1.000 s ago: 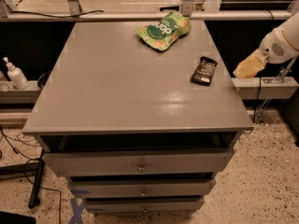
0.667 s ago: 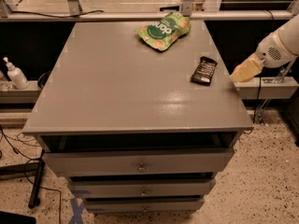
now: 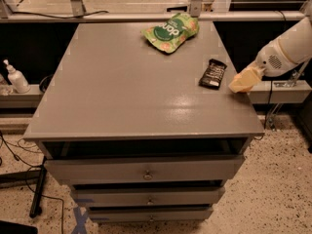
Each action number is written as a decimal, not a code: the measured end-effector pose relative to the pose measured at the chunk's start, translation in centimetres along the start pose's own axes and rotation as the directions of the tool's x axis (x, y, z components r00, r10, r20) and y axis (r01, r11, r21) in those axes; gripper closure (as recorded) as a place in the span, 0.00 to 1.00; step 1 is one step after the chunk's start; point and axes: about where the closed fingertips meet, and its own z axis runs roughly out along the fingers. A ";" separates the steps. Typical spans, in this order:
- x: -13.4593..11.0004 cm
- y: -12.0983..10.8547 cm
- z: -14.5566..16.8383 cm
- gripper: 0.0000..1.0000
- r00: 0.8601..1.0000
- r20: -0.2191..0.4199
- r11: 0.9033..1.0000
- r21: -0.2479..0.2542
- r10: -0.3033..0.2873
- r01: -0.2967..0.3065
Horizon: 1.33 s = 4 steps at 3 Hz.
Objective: Move orange near rxbar chocolate
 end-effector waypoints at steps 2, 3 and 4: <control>-0.9 1.3 1.0 0.84 1.000 0.018 0.999 -0.029 -0.014 0.015; -1.5 1.6 1.3 0.61 0.999 0.030 0.999 -0.033 -0.019 0.020; -1.8 1.8 1.4 0.37 0.999 0.036 0.999 -0.036 -0.019 0.020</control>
Offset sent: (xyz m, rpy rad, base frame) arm -0.0025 0.0255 0.0037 0.0332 -0.0172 0.0350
